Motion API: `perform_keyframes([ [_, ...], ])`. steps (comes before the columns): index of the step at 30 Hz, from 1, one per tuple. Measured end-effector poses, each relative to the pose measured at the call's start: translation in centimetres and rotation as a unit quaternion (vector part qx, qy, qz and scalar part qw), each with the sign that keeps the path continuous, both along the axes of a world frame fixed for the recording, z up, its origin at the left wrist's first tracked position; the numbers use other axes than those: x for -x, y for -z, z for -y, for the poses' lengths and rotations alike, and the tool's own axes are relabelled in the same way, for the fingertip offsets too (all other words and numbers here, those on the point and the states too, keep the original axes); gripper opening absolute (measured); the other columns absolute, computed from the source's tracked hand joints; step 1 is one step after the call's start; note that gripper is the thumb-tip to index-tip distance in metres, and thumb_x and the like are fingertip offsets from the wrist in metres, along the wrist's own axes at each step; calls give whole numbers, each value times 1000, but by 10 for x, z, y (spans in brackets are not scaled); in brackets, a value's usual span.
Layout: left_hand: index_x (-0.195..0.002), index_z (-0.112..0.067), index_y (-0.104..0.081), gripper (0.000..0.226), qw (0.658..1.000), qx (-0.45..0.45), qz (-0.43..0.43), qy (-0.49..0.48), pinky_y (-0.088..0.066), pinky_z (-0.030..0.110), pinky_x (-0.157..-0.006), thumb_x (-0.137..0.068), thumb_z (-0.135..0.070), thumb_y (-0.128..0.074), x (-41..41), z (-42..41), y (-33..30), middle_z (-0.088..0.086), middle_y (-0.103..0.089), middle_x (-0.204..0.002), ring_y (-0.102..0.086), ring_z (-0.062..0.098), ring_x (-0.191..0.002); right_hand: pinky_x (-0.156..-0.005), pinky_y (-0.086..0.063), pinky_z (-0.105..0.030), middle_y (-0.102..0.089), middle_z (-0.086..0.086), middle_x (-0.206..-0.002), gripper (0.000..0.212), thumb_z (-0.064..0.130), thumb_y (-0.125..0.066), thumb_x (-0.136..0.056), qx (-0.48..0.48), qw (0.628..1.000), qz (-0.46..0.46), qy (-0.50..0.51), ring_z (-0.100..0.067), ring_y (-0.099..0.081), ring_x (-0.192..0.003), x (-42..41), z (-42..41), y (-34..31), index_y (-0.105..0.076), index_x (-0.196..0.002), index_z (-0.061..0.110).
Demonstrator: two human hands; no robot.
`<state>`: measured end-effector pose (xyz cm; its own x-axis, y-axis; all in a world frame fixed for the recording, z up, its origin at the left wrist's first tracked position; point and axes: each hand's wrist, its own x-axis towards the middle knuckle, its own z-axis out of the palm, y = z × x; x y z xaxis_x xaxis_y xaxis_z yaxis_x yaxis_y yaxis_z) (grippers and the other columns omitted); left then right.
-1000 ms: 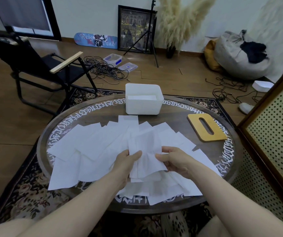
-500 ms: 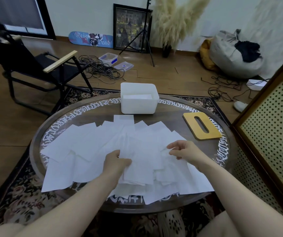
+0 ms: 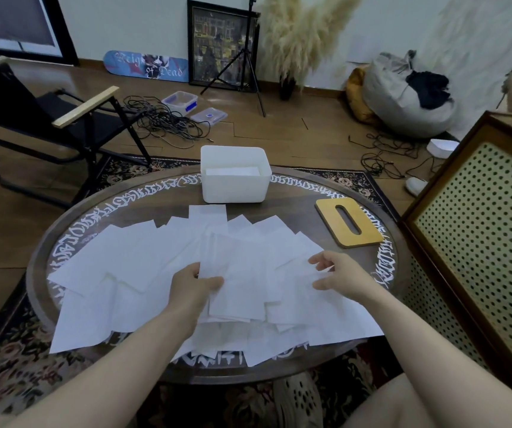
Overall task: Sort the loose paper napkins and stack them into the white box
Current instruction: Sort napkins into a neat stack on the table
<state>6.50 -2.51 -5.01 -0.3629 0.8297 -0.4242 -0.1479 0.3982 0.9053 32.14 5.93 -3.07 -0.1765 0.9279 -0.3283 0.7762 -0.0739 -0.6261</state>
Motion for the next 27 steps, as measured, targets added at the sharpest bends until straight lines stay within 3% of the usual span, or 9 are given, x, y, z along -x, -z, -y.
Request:
perform_keyframes([
  [5, -95, -12, -64, 17, 1000, 1, 4, 6, -48, 27, -63, -84, 2, -65, -3, 0, -2, 3, -67, -91, -63, 20, -82, -89, -47, -34, -59, 0, -114, 33, 20, -74, -79, -3, 996, 83, 27, -17, -56, -103, -8, -3, 5, -62, -110, 28],
  [8, -98, -10, -64, 18, 1000, 0, 7, 7, -48, 26, -62, -85, 2, -65, -4, 0, -3, 2, -67, -91, -62, 19, -81, -101, -35, -37, -59, 12, -117, 28, 38, -71, -81, -35, 984, 177, -9, -14, -54, -114, -4, -1, 6, -63, -107, 33],
  [10, -100, -10, -64, 19, 1000, 0, 9, 10, -47, 26, -60, -85, 1, -65, -5, 0, -4, 1, -67, -90, -62, 18, -81, -95, -24, -36, -60, 13, -112, 26, 44, -68, -82, -82, 970, 227, -41, -11, -52, -114, 2, 1, 5, -64, -106, 34],
  [13, -100, -10, -64, 18, 1000, 2, 12, 13, -47, 26, -61, -85, 1, -64, -5, 0, -4, 1, -67, -90, -62, 18, -81, -82, -21, -35, -60, 14, -92, 21, 45, -68, -80, -135, 954, 259, -75, -11, -49, -101, 9, 1, 5, -67, -97, 32],
  [16, -100, -10, -64, 19, 1000, 7, 17, 9, -49, 28, -65, -85, 2, -65, -4, 0, -3, 4, -67, -94, -63, 22, -84, -81, -20, -32, -53, 15, -73, 11, 37, -64, -84, -137, 959, 235, -80, -10, -52, -89, 13, 1, 6, -67, -89, 27],
  [20, -98, -9, -65, 17, 1000, 8, 22, 4, -49, 27, -63, -85, 2, -65, -2, 1, -2, 5, -68, -95, -64, 23, -85, -84, -27, -32, -61, 13, -79, 9, 34, -61, -89, -126, 971, 203, -28, -12, -54, -83, 6, -1, -1, -63, -81, 29],
  [24, -104, -7, -64, 21, 1000, 7, 27, 0, -49, 27, -63, -85, 3, -65, -3, 0, -3, 5, -67, -94, -63, 24, -84, -83, -50, -42, -68, -4, -84, 9, 21, -65, -88, -57, 993, -4, 106, -25, -63, -85, -11, -7, -13, -66, -80, 16],
  [27, -104, -7, -64, 21, 1000, 8, 29, 0, -49, 28, -64, -85, 3, -65, -5, -1, -3, 5, -67, -93, -63, 24, -84, -74, -49, -37, -67, -15, -86, 11, 12, -61, -91, -29, 982, -99, 157, -28, -60, -79, -16, -7, -21, -65, -85, 3],
])
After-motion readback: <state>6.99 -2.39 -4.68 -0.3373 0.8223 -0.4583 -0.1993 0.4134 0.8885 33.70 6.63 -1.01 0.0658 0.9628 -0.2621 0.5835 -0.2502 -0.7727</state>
